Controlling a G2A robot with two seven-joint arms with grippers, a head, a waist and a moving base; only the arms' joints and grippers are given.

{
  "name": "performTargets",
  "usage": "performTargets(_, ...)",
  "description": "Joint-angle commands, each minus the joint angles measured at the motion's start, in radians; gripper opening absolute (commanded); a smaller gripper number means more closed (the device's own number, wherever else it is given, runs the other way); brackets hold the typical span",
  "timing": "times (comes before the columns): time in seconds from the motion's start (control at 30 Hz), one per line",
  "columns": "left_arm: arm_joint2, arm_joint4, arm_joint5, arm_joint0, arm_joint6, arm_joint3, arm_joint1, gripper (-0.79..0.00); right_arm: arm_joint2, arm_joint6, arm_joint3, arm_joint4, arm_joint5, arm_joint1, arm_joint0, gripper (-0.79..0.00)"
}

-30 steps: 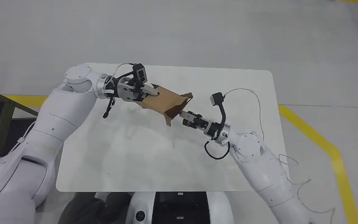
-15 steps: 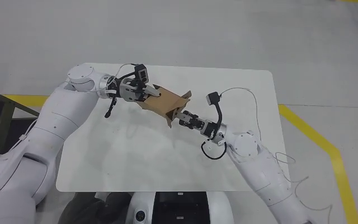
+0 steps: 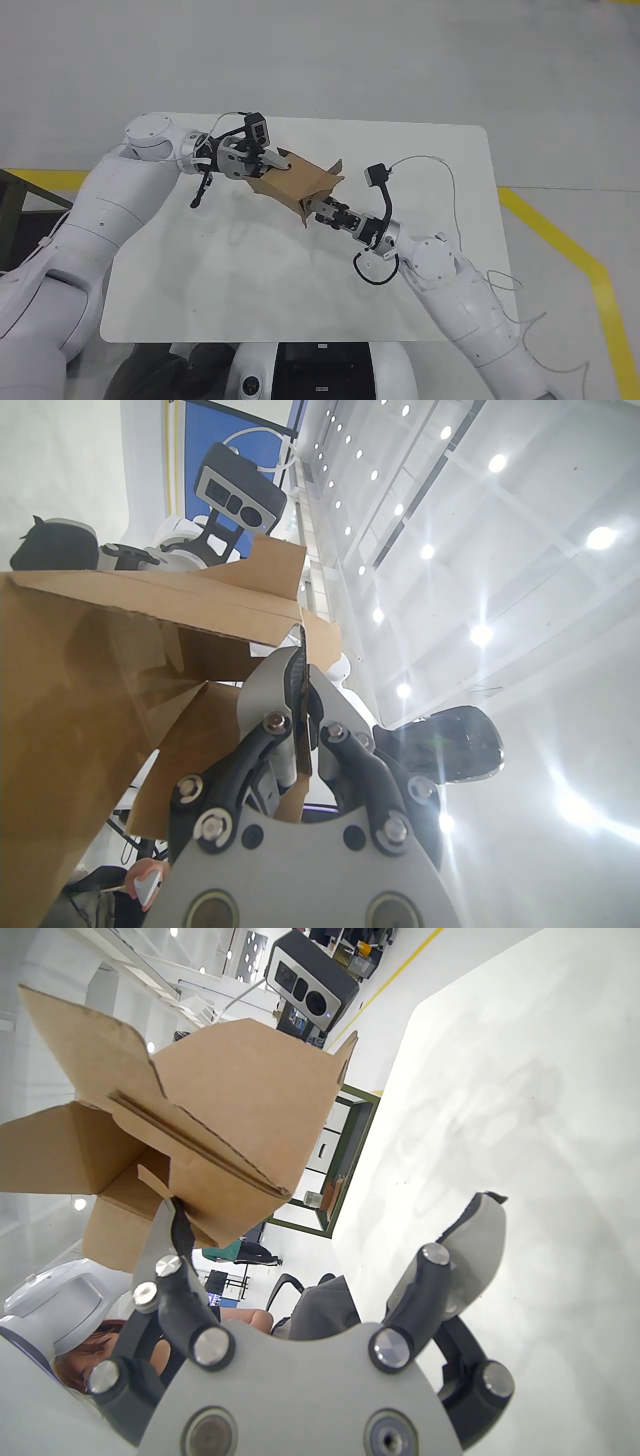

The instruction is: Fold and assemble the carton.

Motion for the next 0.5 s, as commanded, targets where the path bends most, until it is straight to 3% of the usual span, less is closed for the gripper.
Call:
performTargets(0.0, 0.003, -0.005, 0.001, -0.004, 0.0, 0.004, -0.003, -0.785, -0.003, -0.01, 0.002, -0.006, 0.003, -0.001, 0.002, 0.0)
performTargets(0.47, 0.012, -0.009, -0.017, -0.019, 0.0, 0.044, -0.019, -0.785, 0.007, -0.126, -0.01, -0.044, -0.002, -0.009, -0.004, 0.0)
